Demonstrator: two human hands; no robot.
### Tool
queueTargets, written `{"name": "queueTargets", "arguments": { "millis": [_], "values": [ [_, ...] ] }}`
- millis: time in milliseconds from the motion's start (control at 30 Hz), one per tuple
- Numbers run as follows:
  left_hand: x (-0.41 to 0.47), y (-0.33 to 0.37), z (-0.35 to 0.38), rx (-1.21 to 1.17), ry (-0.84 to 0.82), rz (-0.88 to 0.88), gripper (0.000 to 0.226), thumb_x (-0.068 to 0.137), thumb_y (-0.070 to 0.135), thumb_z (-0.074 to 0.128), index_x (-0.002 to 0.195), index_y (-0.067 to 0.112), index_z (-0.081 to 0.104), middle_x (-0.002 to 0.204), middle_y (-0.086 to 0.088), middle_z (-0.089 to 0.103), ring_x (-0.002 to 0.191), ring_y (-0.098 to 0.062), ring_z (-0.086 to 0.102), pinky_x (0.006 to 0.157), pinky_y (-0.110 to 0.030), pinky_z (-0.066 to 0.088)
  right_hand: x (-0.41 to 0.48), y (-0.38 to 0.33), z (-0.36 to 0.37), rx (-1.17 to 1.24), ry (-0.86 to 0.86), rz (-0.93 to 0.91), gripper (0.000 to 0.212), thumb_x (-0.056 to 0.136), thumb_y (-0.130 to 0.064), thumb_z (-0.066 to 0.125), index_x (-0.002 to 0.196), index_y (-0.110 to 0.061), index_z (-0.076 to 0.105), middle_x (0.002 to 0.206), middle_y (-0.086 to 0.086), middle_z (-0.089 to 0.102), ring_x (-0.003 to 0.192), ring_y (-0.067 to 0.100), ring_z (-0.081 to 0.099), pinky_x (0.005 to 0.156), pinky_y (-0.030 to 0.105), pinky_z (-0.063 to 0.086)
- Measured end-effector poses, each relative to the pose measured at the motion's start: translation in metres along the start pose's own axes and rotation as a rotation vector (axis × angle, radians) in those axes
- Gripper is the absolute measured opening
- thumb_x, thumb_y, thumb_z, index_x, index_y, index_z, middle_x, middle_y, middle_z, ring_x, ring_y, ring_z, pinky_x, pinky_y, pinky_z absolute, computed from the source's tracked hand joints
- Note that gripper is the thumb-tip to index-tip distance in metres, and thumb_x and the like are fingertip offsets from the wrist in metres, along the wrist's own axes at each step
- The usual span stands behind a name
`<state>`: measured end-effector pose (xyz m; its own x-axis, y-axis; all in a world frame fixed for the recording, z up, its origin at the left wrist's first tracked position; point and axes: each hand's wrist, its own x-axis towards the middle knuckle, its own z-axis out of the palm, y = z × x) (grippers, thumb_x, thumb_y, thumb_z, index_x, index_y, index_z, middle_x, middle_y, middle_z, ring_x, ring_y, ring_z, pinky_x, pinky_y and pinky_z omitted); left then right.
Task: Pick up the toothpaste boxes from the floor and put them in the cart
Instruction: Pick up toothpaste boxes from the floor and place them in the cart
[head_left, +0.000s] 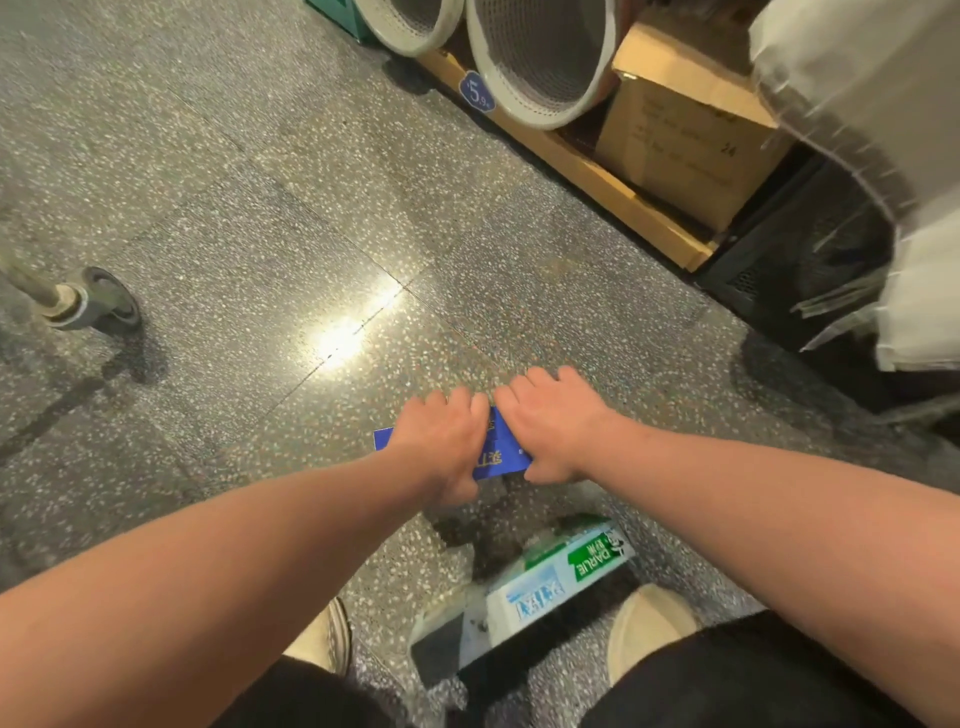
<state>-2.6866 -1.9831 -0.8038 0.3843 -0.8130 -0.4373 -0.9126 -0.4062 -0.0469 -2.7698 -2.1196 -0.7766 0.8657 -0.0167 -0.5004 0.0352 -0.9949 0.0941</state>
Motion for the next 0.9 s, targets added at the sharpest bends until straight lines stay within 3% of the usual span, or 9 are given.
{"name": "queueTargets", "arguments": {
  "millis": [167,300,433,533,600,700,767,833,900],
  "values": [
    [-0.014,0.023,0.007,0.049,-0.013,0.076,0.059,0.077,0.051,0.066,0.115,0.018,0.036,0.112,-0.005,0.055,0.099,-0.029,0.063,0.074,-0.039,0.041,-0.033,-0.015,0.019,-0.004,0.002,0.004,0.073,0.070,-0.057,0.072,0.122,-0.015,0.041,0.120,0.006,0.051,0.110,0.027,0.048,0.086,0.044,0.042],
    [-0.017,0.029,0.012,0.017,-0.034,0.074,0.062,0.077,0.053,0.065,0.118,0.018,0.035,0.112,-0.004,0.054,0.100,-0.029,0.064,0.076,-0.039,0.038,-0.051,-0.016,0.034,-0.055,0.156,-0.083,0.083,0.068,-0.069,0.062,0.120,-0.008,0.046,0.120,0.013,0.048,0.108,0.032,0.044,0.086,0.047,0.040],
    [-0.015,0.026,0.015,-0.019,-0.026,0.058,0.060,0.078,0.052,0.063,0.117,0.017,0.035,0.113,-0.005,0.056,0.102,-0.031,0.064,0.080,-0.042,0.043,-0.061,-0.023,0.036,0.013,0.263,-0.398,0.052,0.075,-0.061,0.060,0.096,-0.014,0.060,0.093,0.008,0.058,0.084,0.030,0.054,0.068,0.039,0.037],
    [-0.014,0.025,0.018,-0.015,-0.025,0.064,0.064,0.074,0.055,0.064,0.115,0.018,0.033,0.111,-0.005,0.056,0.098,-0.030,0.063,0.082,-0.043,0.046,-0.063,-0.044,0.040,0.106,0.138,-0.664,0.039,0.080,-0.054,0.066,0.080,-0.015,0.062,0.072,0.005,0.061,0.065,0.029,0.061,0.053,0.033,0.041],
    [-0.013,0.024,0.019,-0.020,-0.038,0.068,0.068,0.072,0.057,0.067,0.115,0.018,0.032,0.110,-0.004,0.055,0.093,-0.029,0.062,0.081,-0.045,0.047,-0.063,-0.059,0.043,0.074,-0.048,-0.725,0.044,0.087,-0.055,0.061,0.100,-0.013,0.063,0.088,0.005,0.066,0.077,0.030,0.066,0.053,0.034,0.043],
    [-0.013,0.023,0.019,-0.028,-0.058,0.067,0.071,0.071,0.057,0.069,0.117,0.018,0.032,0.109,-0.004,0.053,0.091,-0.028,0.059,0.082,-0.047,0.048,-0.063,-0.079,0.046,-0.027,-0.253,-0.664,0.067,0.084,-0.061,0.065,0.127,-0.011,0.054,0.111,0.008,0.064,0.097,0.031,0.064,0.066,0.038,0.049],
    [-0.014,0.024,0.019,-0.038,-0.065,0.065,0.074,0.070,0.056,0.071,0.121,0.018,0.032,0.111,-0.005,0.049,0.090,-0.027,0.057,0.080,-0.047,0.048,-0.061,-0.089,0.049,-0.050,-0.302,-0.580,0.075,0.081,-0.050,0.075,0.137,-0.008,0.046,0.116,0.010,0.063,0.101,0.032,0.063,0.078,0.043,0.053],
    [-0.015,0.026,0.019,-0.047,-0.077,0.060,0.080,0.070,0.057,0.072,0.125,0.017,0.030,0.113,-0.005,0.045,0.089,-0.028,0.055,0.073,-0.045,0.048,-0.059,-0.094,0.054,-0.040,-0.342,-0.505,0.067,0.084,-0.029,0.074,0.139,-0.008,0.043,0.117,0.011,0.064,0.102,0.034,0.063,0.082,0.046,0.053],
    [-0.016,0.027,0.018,-0.058,-0.089,0.065,0.086,0.068,0.063,0.074,0.126,0.018,0.028,0.113,-0.003,0.043,0.087,-0.027,0.055,0.064,-0.042,0.046,-0.056,-0.094,0.054,-0.012,-0.372,-0.463,0.053,0.086,-0.018,0.070,0.133,-0.007,0.048,0.114,0.011,0.065,0.097,0.034,0.066,0.073,0.045,0.055]
  ]
}}
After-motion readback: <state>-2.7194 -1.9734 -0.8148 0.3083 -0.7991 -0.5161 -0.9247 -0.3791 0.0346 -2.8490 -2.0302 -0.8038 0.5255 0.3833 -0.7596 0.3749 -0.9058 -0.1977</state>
